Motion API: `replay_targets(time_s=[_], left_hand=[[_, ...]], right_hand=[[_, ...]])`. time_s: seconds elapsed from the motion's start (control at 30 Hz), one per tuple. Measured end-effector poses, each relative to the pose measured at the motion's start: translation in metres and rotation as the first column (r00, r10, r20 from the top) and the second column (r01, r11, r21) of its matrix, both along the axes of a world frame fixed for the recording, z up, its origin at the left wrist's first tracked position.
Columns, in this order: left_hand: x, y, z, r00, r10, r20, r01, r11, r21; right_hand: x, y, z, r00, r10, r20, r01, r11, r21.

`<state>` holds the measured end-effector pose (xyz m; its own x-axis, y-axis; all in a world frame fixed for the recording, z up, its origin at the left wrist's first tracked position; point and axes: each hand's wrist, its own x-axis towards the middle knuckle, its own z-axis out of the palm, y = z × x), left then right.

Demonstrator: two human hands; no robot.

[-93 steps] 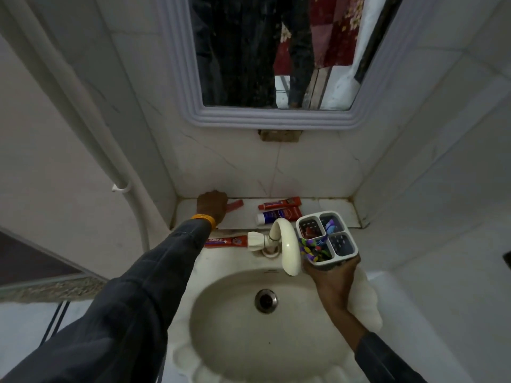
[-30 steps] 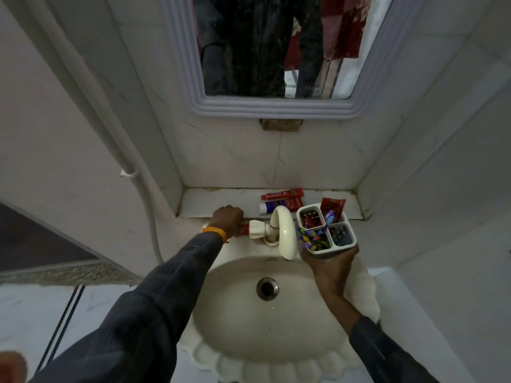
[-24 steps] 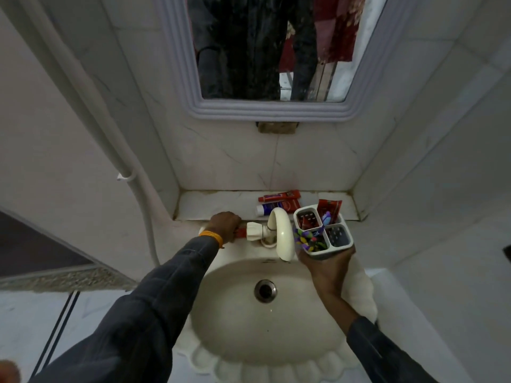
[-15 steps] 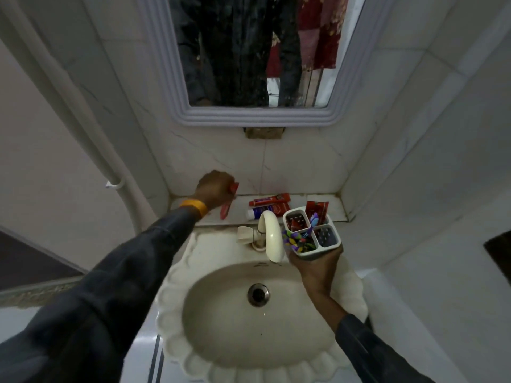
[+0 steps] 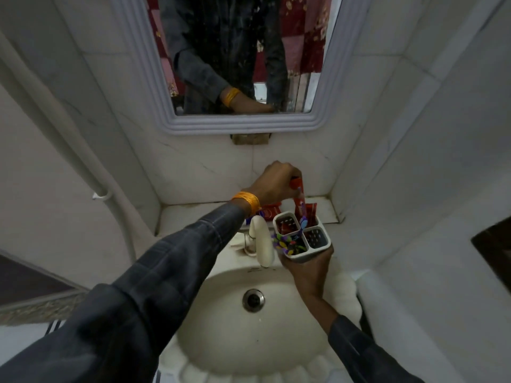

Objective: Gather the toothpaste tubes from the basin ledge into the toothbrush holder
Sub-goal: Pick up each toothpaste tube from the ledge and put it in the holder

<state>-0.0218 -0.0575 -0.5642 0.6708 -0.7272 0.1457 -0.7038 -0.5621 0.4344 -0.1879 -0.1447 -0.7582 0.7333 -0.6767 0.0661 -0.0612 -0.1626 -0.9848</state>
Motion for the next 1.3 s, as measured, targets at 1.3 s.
replay_targets(time_s=[1.3], left_hand=[[0.054, 0.061, -0.13, 0.942, 0.266, -0.204, -0.165, 0.898, 0.408]], right_hand=[[-0.002, 0.001, -0.001, 1.0, 0.002, 0.012, -0.002, 1.0, -0.014]])
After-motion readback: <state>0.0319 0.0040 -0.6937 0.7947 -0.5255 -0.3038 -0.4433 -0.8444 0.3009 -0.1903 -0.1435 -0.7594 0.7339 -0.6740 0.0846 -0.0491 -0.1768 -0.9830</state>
